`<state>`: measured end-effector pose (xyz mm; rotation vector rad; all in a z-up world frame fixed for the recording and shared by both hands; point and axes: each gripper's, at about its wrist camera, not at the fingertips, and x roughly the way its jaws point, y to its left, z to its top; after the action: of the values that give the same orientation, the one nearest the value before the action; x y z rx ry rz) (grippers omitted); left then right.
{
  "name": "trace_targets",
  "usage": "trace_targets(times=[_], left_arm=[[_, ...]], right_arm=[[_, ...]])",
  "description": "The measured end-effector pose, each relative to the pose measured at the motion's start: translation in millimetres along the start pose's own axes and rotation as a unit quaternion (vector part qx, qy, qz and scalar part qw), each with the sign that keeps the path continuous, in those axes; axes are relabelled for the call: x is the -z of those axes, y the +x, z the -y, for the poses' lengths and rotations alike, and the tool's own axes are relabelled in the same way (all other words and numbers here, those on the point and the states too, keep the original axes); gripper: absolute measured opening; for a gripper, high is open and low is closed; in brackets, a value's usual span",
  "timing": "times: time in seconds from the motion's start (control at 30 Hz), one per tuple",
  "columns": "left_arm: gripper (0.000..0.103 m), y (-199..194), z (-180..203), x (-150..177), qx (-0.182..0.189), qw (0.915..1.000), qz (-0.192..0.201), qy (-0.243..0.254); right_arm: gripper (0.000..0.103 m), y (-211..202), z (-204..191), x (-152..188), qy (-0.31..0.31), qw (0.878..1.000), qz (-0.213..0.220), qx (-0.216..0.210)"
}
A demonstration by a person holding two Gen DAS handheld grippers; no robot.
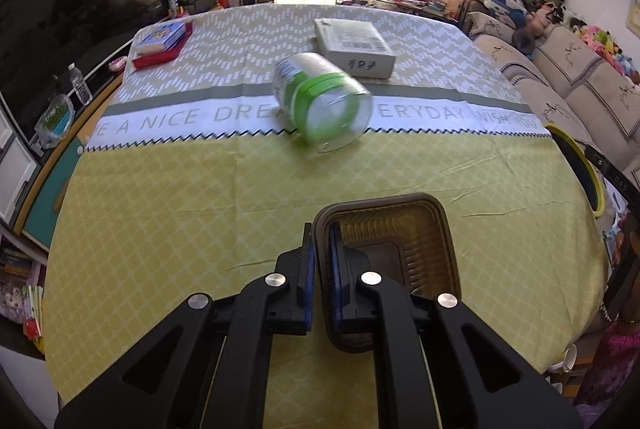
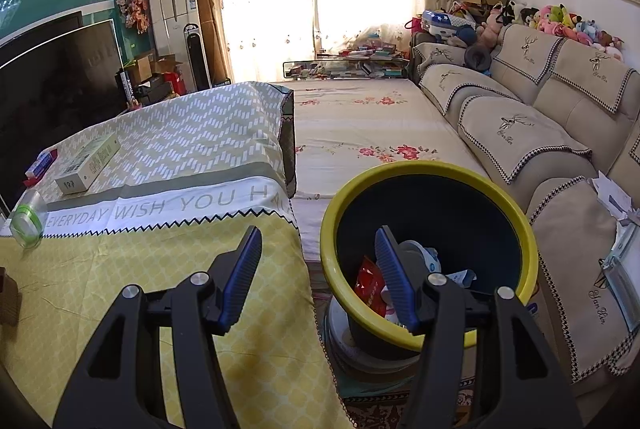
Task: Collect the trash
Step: 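Grasp the brown plastic tray by its rim with the left gripper, then carry the brown tray over the bin and release it inside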
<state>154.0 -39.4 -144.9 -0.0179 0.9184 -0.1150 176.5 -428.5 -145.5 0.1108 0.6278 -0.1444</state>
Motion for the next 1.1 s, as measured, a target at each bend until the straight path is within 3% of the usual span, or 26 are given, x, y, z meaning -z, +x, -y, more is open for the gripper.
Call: trace_targets(times=[0.3,0.57,0.73,1.1], left_arm=[[0.006,-8,34,-21,0.021,0.9986,0.02,0.043],[0.006,-5,88,-50,0.057,0.9926,0.032,0.102],[0.006,3,145,-74,0.102,0.9837,0.036,0.144],[0.006,44,304,-123,0.197,0.9484,0.022,0.248]], right_arm=[[0.056,-11,15,-3,0.015,1.0,0.014,0.001],[0.056,-28,45,-6,0.043,0.998,0.036,0.015],[0.056,-33,75,-6,0.066,0.996,0.045,0.035],[0.056,-30,139,4,0.118,0.989,0.041,0.078]])
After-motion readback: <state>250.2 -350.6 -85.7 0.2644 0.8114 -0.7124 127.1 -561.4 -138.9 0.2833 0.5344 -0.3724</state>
